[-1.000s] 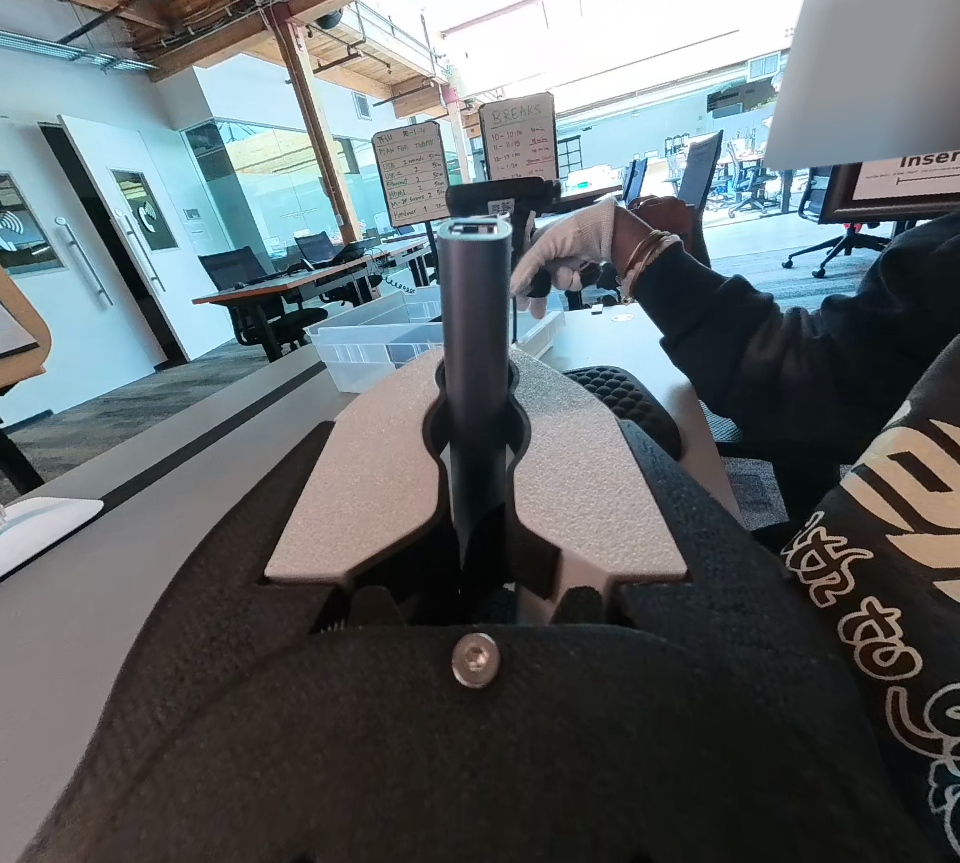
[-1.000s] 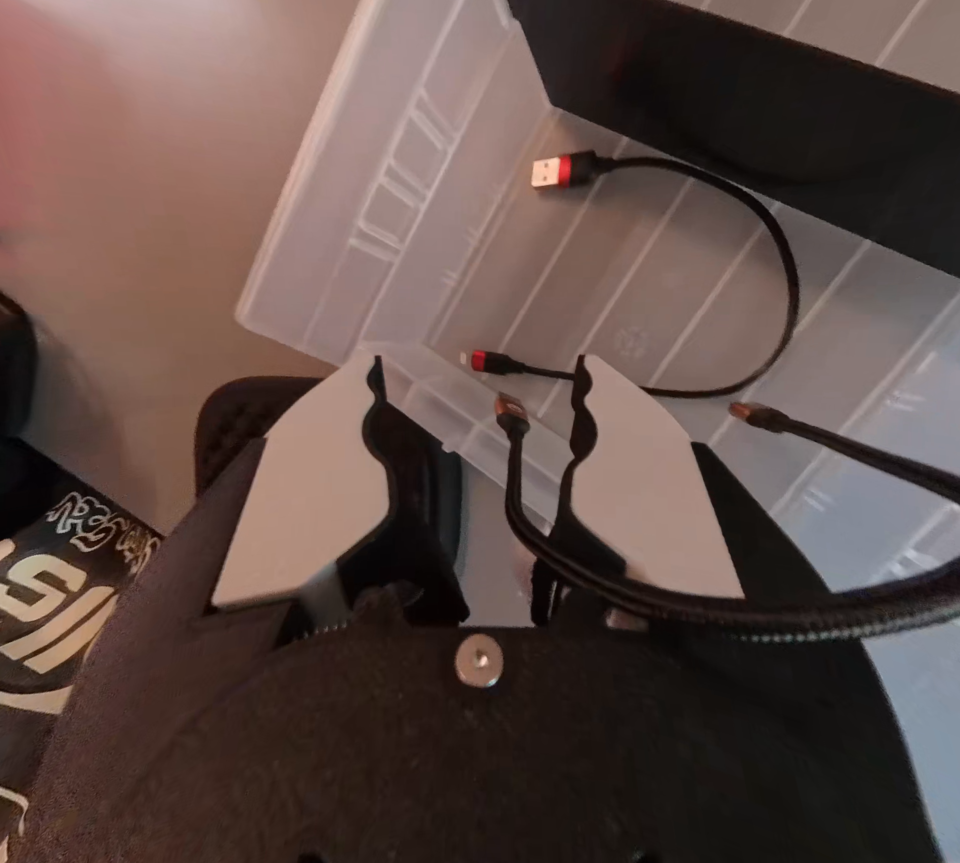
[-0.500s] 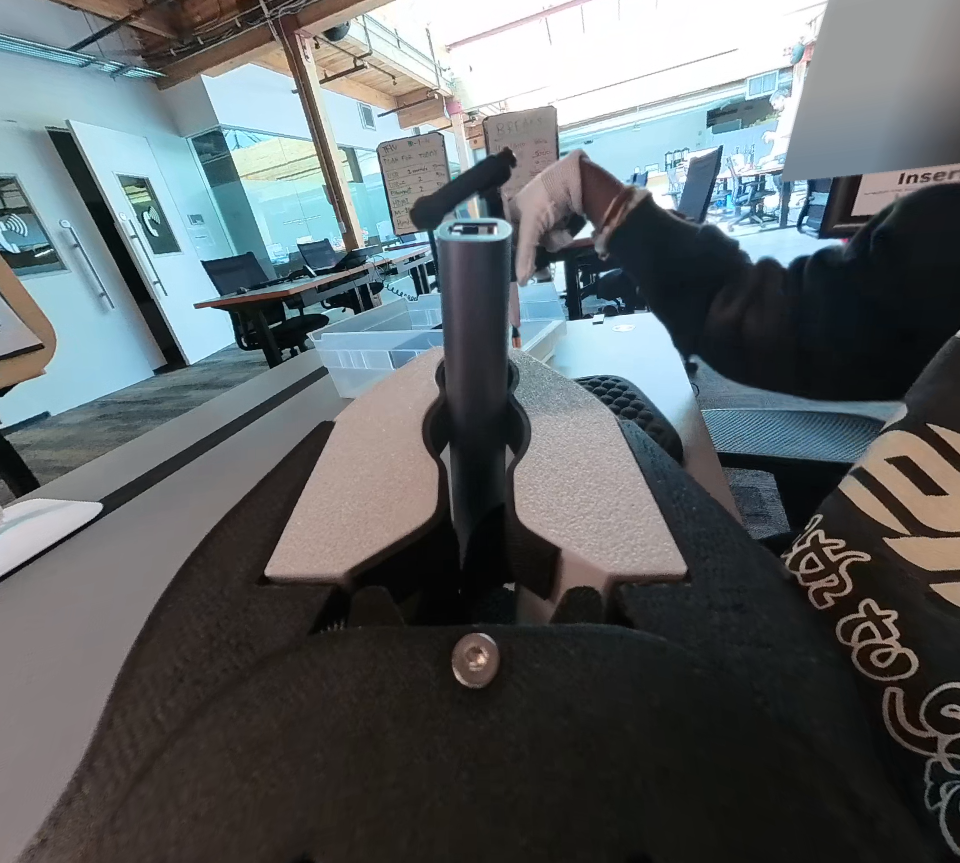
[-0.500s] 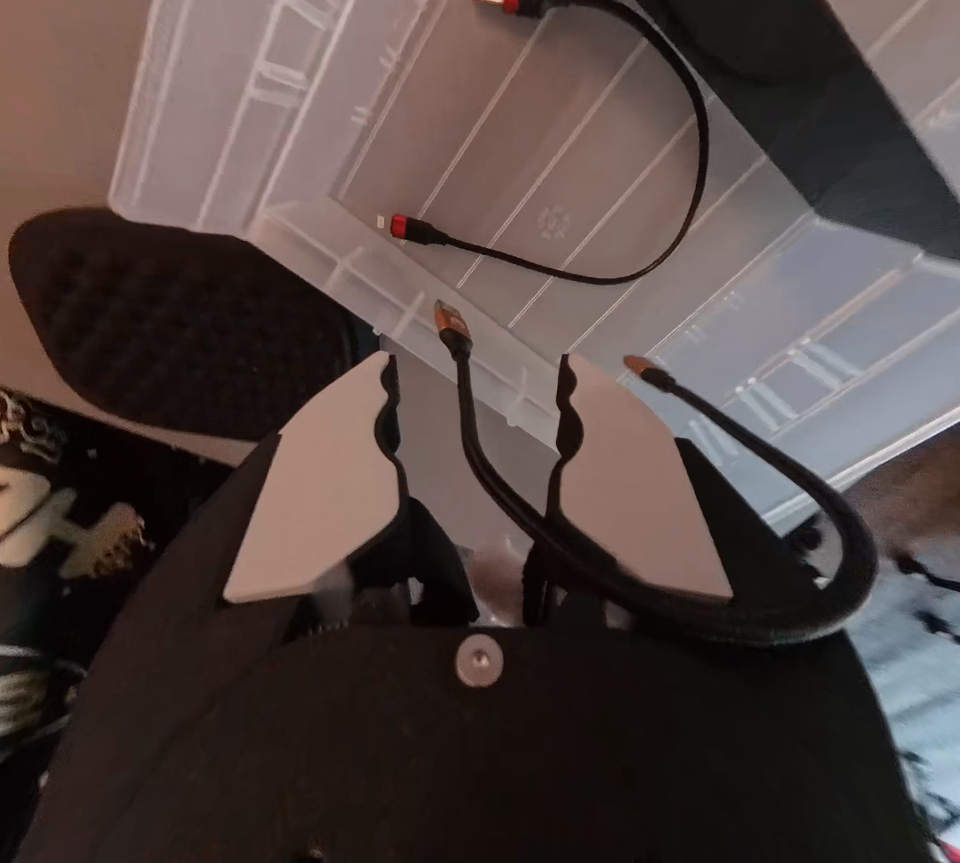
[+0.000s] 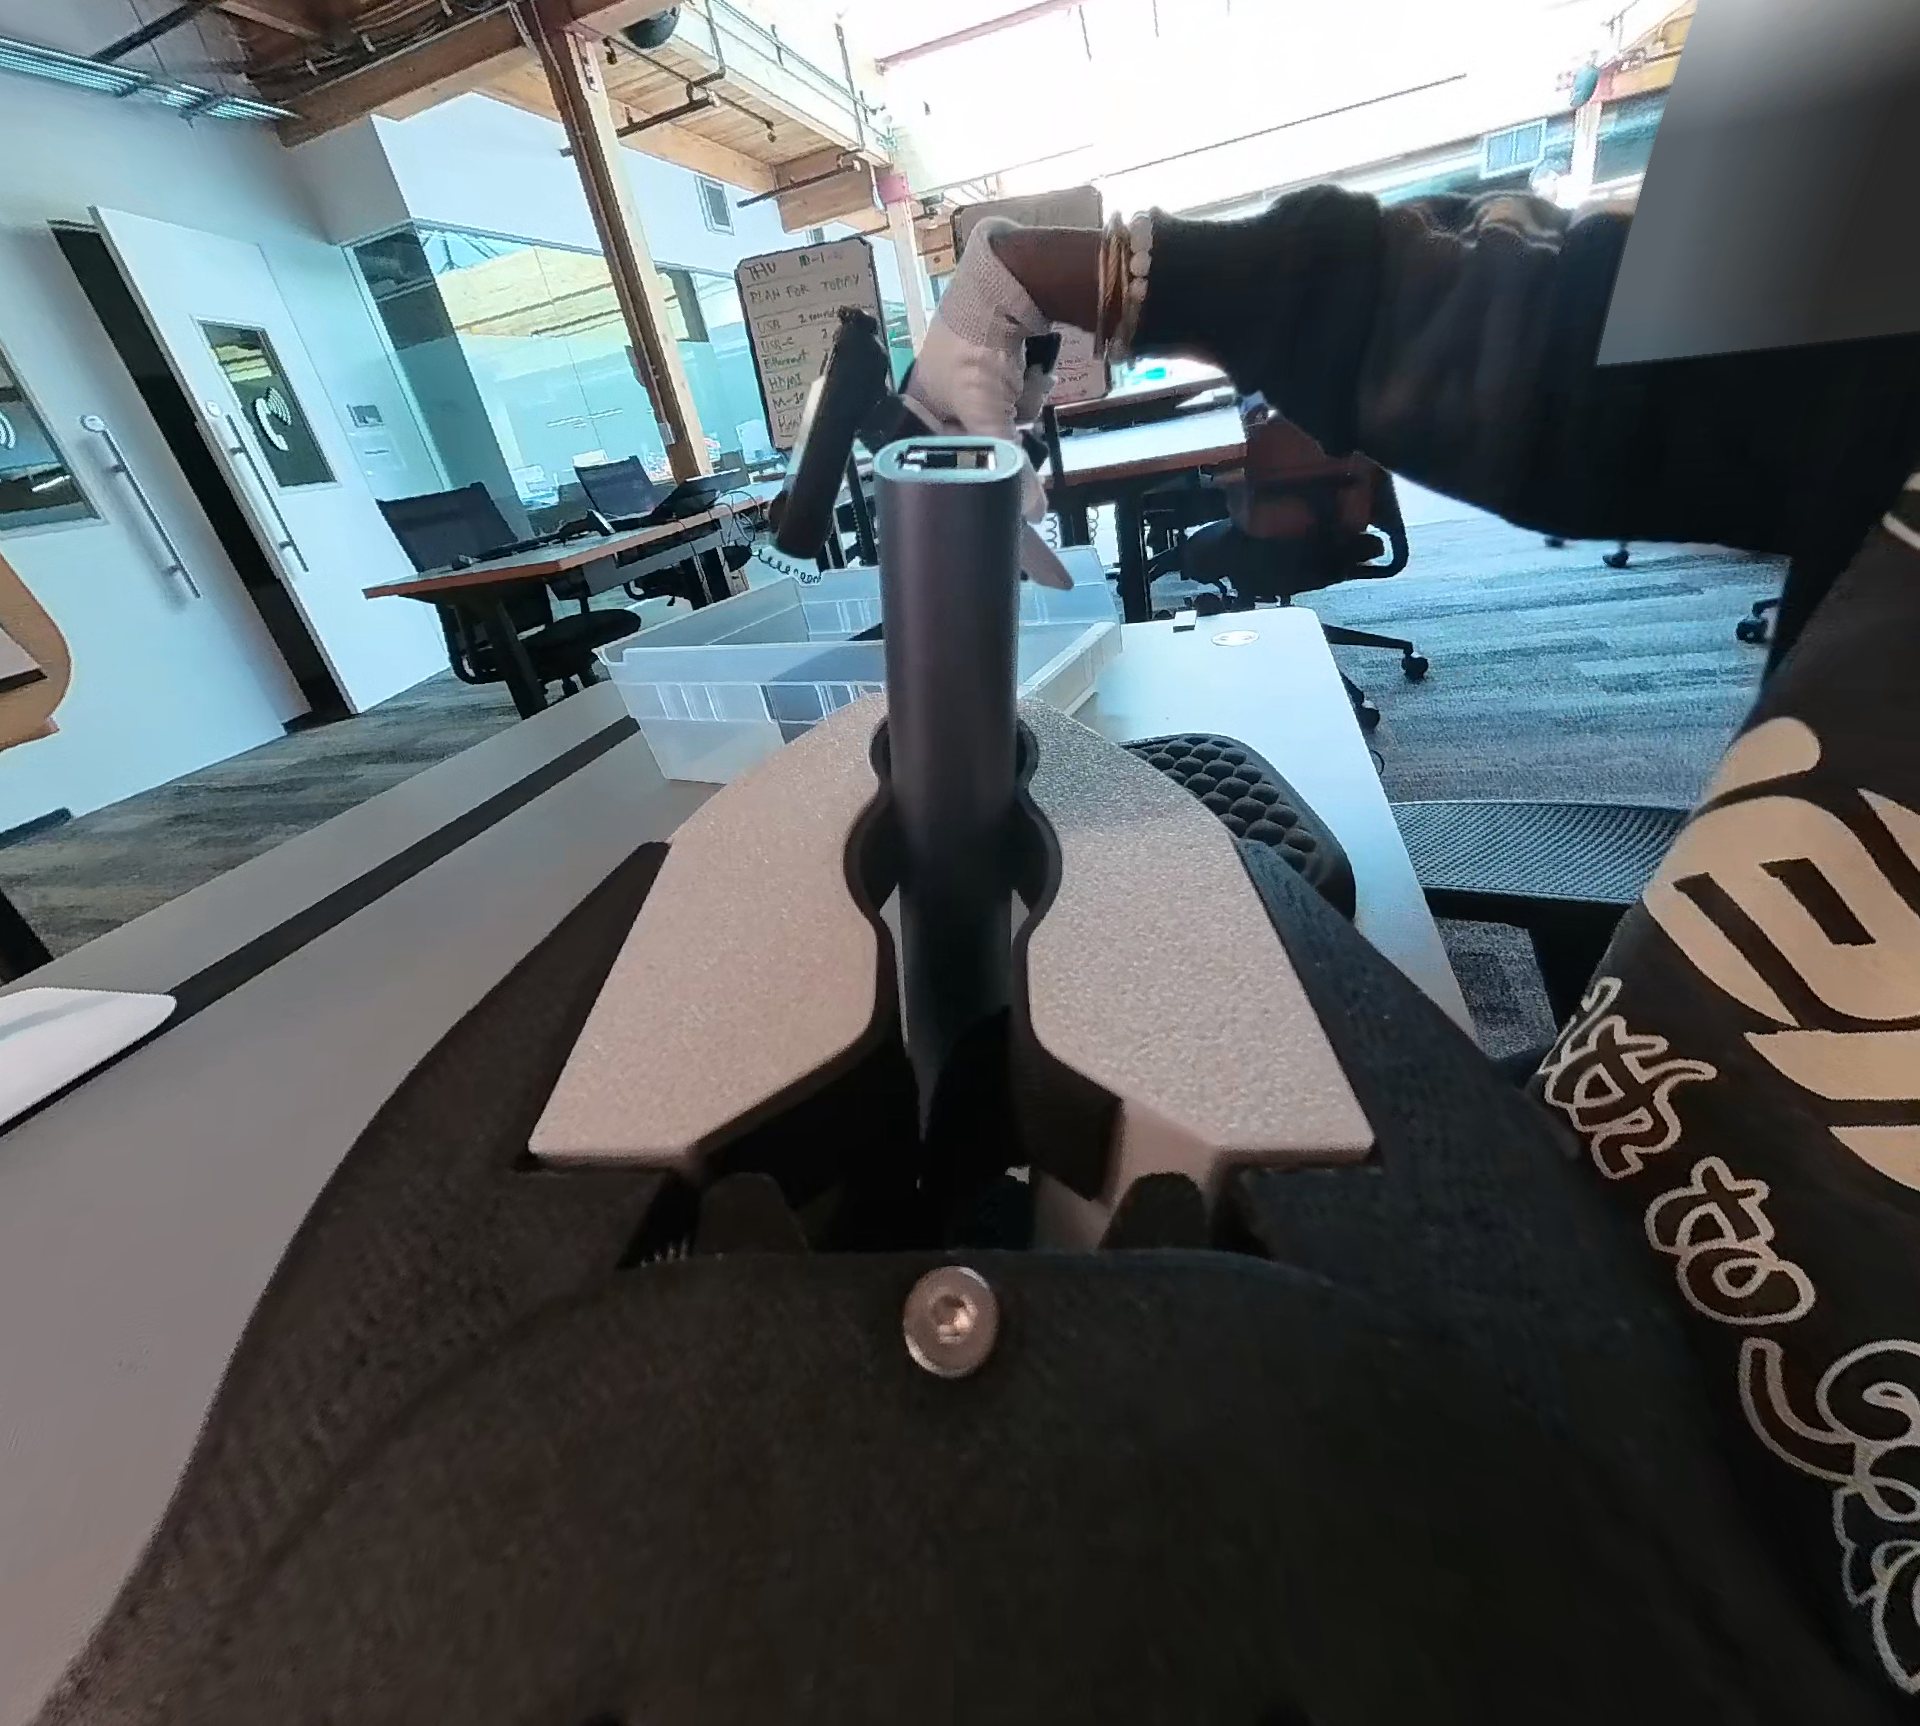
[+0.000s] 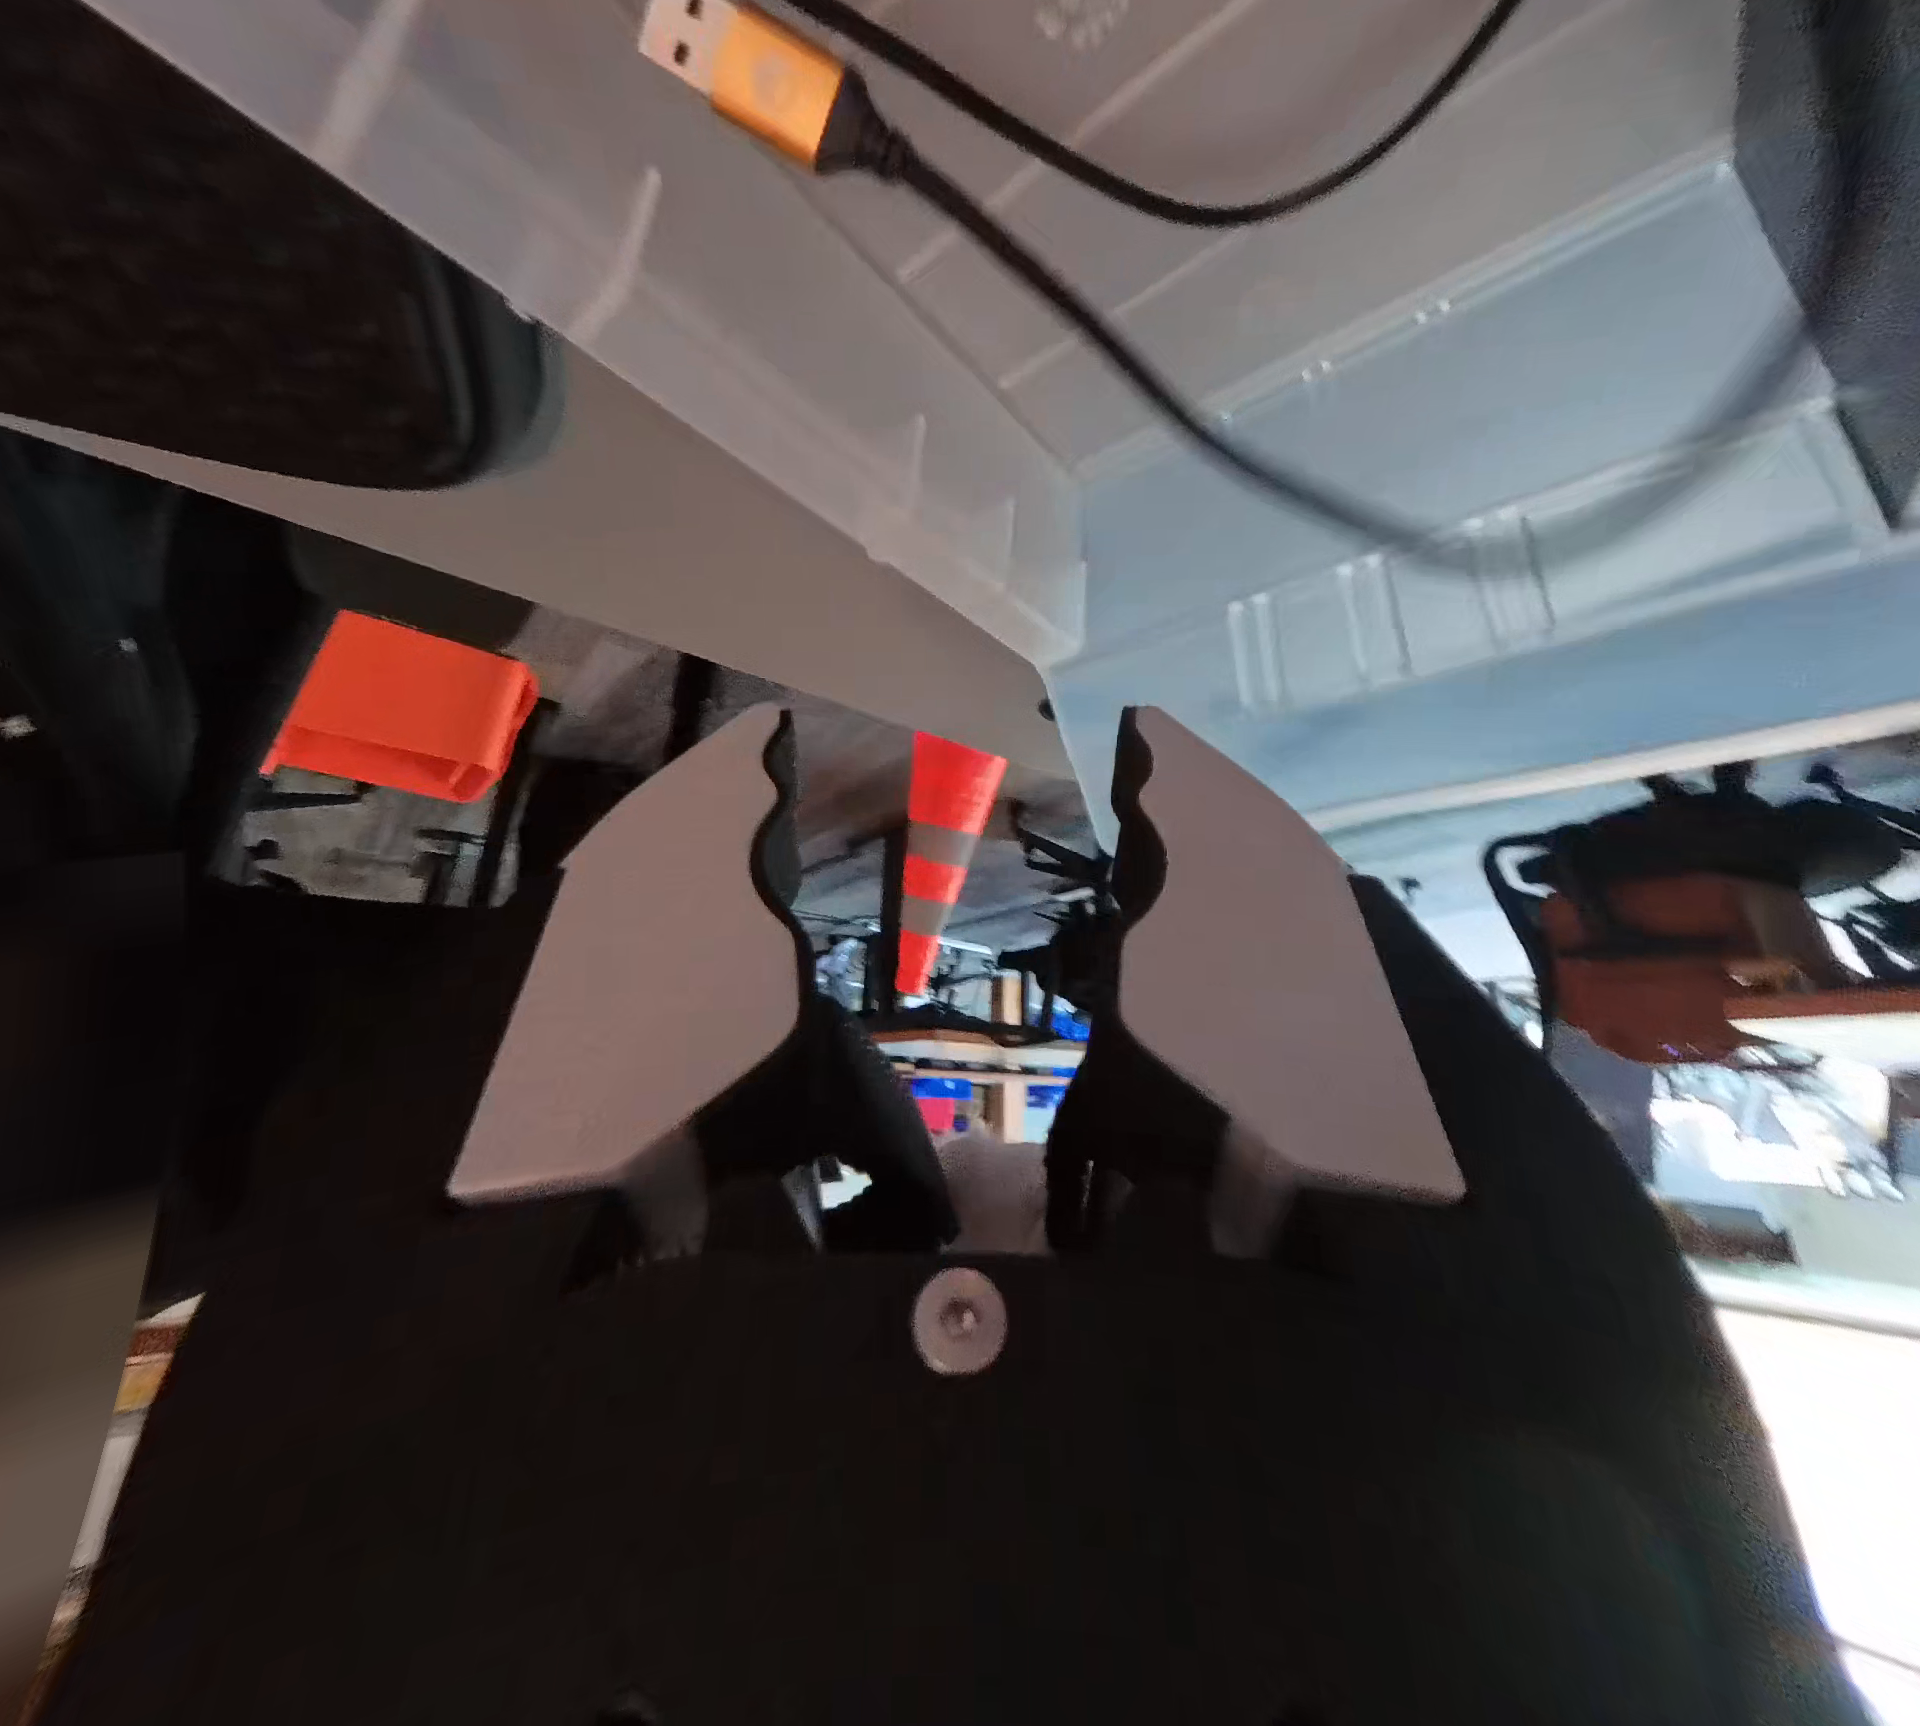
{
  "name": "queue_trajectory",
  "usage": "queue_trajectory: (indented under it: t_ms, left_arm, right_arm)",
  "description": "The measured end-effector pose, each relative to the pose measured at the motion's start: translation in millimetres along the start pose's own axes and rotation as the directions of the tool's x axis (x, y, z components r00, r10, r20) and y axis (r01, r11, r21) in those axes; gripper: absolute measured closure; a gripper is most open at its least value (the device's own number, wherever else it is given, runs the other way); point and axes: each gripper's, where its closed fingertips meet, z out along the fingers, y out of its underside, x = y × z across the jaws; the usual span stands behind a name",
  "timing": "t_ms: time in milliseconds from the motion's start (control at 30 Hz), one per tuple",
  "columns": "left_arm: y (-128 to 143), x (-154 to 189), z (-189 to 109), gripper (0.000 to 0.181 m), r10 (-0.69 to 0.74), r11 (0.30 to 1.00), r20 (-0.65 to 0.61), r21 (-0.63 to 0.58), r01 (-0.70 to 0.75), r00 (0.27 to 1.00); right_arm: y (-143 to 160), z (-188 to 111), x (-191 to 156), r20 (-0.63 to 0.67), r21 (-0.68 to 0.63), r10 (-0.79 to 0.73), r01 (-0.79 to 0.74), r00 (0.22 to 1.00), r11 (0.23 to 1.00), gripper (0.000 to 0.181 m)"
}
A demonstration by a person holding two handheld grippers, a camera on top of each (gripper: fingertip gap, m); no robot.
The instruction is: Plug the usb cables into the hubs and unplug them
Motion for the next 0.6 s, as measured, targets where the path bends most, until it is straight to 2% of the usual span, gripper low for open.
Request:
queue_trajectory:
  t_ms: [133,200,267,300,333,400,467,533,600]
  left_arm:
    - [2.3,1.1,1.5,0.165,-0.003,1.0,-0.007,-0.011,0.003,1.0]
    - [2.3,2.2,2.0,0.165,0.002,1.0,-0.01,-0.012,-0.002,1.0]
    - [1.2,2.6,1.8,0.165,0.008,1.0,-0.008,-0.007,-0.008,1.0]
    - [0.7,2.4,1.4,0.165,0.008,1.0,-0.007,-0.004,-0.008,1.0]
    - [0.4,2.1,1.2,0.165,0.007,1.0,-0.006,-0.002,-0.007,1.0]
    - [0.6,1.9,1.3,0.165,0.004,1.0,-0.006,-0.003,-0.004,1.0]
    - [1.0,2.5,1.5,0.165,0.012,1.0,-0.005,-0.007,-0.012,1.0]
    - [1.4,3.2,1.4,0.165,0.021,1.0,-0.004,-0.011,-0.021,1.0]
    - [1.1,4.4,1.5,0.165,0.022,1.0,-0.008,-0.011,-0.022,1.0]
  right_arm:
    - [15.6,-2.5,18.8,-0.213,-0.094,-0.025,0.005,0.977,0.996,0.125]
    - [16.5,-11.0,23.4,-0.287,-0.064,-0.034,0.016,0.957,0.998,0.129]
    - [-2.0,-30.4,14.7,-0.279,0.156,-0.025,0.071,0.96,0.985,0.131]
    - [-14.2,-45.9,7.5,-0.274,0.31,-0.023,0.111,0.961,0.944,0.132]
    - [-24.6,-63.3,-3.7,-0.261,0.465,-0.028,0.152,0.965,0.872,0.134]
    - [-34.9,-98.5,-35.9,-0.243,0.727,-0.068,0.229,0.968,0.647,0.133]
    - [-31.9,-134.9,-75.8,-0.271,0.907,-0.102,0.289,0.957,0.305,0.133]
    - [-18.6,-171.0,-119.8,-0.349,0.935,-0.102,0.338,0.932,-0.107,0.131]
    - [2.2,-194.5,-164.1,-0.438,0.807,-0.062,0.362,0.897,-0.467,0.121]
